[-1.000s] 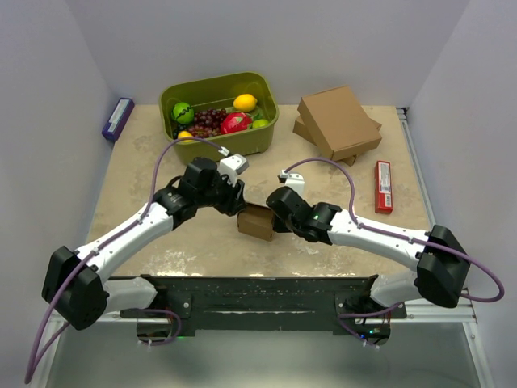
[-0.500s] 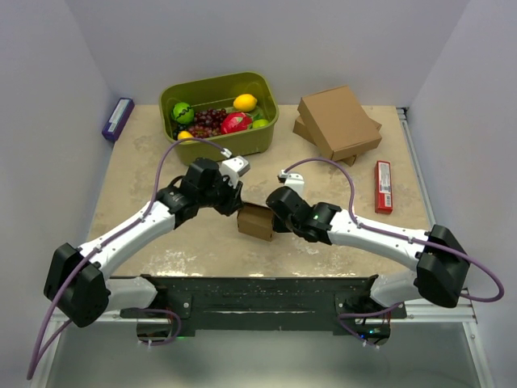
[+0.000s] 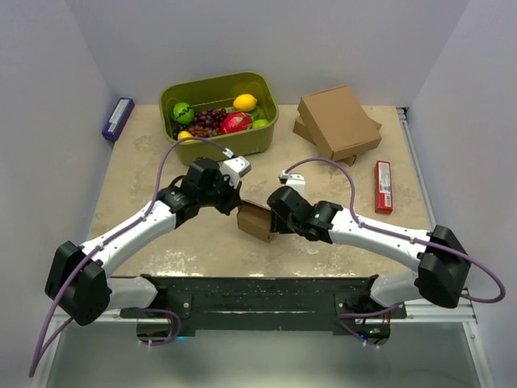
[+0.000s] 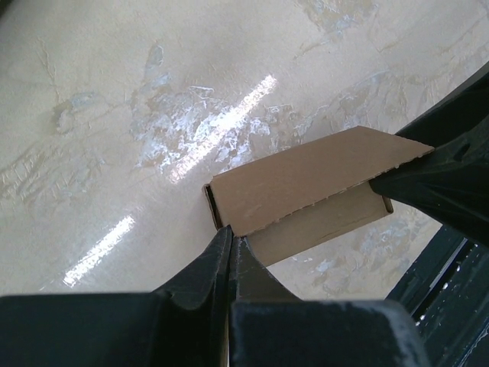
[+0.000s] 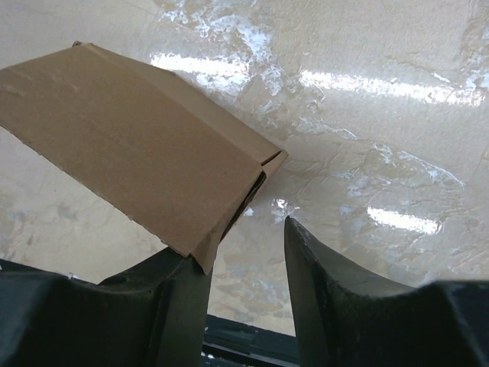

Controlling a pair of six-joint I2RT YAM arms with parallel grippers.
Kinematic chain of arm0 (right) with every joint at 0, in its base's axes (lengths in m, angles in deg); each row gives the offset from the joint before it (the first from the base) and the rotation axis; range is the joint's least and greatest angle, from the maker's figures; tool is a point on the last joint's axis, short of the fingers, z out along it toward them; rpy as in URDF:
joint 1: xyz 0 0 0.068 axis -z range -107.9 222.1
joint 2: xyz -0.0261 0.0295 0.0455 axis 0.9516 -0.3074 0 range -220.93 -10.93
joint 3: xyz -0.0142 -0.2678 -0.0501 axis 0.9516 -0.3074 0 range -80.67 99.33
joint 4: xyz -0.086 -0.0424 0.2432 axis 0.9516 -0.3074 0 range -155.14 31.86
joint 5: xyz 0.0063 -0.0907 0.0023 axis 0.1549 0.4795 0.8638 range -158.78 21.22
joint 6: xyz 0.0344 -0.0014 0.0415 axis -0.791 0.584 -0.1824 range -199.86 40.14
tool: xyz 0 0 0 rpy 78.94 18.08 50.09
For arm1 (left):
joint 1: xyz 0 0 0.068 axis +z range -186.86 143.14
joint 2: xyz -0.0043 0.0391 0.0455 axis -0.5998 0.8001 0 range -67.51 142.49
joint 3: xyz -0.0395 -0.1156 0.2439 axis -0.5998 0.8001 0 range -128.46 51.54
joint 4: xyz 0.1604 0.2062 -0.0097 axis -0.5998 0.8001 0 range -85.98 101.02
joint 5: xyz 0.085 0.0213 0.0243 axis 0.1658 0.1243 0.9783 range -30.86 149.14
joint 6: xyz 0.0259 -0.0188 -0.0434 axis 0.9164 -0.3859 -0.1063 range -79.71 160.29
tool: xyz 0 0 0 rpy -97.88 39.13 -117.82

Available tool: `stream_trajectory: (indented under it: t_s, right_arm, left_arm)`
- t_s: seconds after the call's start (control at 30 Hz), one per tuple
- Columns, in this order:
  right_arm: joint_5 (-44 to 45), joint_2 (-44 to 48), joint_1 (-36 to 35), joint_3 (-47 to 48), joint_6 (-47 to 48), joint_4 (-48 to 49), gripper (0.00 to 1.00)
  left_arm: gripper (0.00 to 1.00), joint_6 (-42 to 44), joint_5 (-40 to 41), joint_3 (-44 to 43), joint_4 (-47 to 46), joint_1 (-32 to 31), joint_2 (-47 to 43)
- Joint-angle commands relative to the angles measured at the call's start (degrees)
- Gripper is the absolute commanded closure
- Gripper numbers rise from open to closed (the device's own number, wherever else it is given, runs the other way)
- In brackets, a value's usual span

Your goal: Fold the paper box

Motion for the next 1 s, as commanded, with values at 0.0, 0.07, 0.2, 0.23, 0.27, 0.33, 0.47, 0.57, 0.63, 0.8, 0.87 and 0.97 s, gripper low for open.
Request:
stream_trajectory:
  t_s: [0.0, 0.07, 0.2, 0.23, 0.27, 0.33, 0.47, 0.57, 0.63, 0.8, 0.87, 0.97]
  right_arm:
    - [-0.3, 2.4, -0.1, 1.9, -0.6, -4.2, 0.53]
    - [-0.1, 3.5, -0.1, 2.1, -0.9, -4.0, 0.53]
    - [-0.8, 6.4, -0.1, 1.9, -1.0, -2.4, 0.53]
    - [-0.9, 6.6, -0.1, 1.8, -1.0, -2.1, 0.53]
    - [-0.8, 6.8, -0.1, 1.9, -1.1, -2.0, 0.54]
    - [-0.7, 7.3, -0.1, 2.1, -1.2, -1.9, 0.54]
    - [0.1, 7.2, -0.1, 2.5, -1.0, -2.0, 0.58]
    - [0.3, 6.7, 0.0, 2.5, -0.8, -2.0, 0.64]
    - [0.2, 6.5, -0.1, 2.4, -0.7, -2.0, 0.68]
    - [0.6, 6.4, -0.2, 2.1, -0.3, -1.3, 0.79]
    - [0.9, 6.2, -0.2, 2.1, 0.1, -1.2, 0.83]
    - [1.4, 5.7, -0.2, 1.9, 0.3, -1.3, 0.92]
  left_arm:
    - [1.0, 0.7, -1.7, 1.0, -0.7, -0.6, 0.4]
    - [1.0, 0.7, -1.6, 1.0, -0.7, -0.6, 0.4]
    - [1.0, 0.5, -1.6, 1.0, -0.9, -0.7, 0.4]
    - [1.0, 0.4, -1.7, 0.9, -1.0, -0.8, 0.4]
    - [1.0, 0.4, -1.6, 0.8, -1.0, -0.9, 0.4]
    - [1.0, 0.1, -1.6, 0.6, -0.8, -1.0, 0.4]
    - [1.0, -0.2, -1.3, 0.4, -0.6, -1.1, 0.4]
    - [1.0, -0.3, -1.0, 0.5, -0.6, -1.2, 0.2]
    - [1.0, -0.5, -1.0, 0.5, -0.6, -1.3, 0.1]
    - [1.0, -1.5, -1.2, 0.8, -0.6, -1.7, 0.1]
    - [1.0, -1.9, -1.5, 1.1, -1.0, -1.9, 0.0]
    - [1.0, -3.1, -1.7, 1.8, -1.7, -2.5, -0.3]
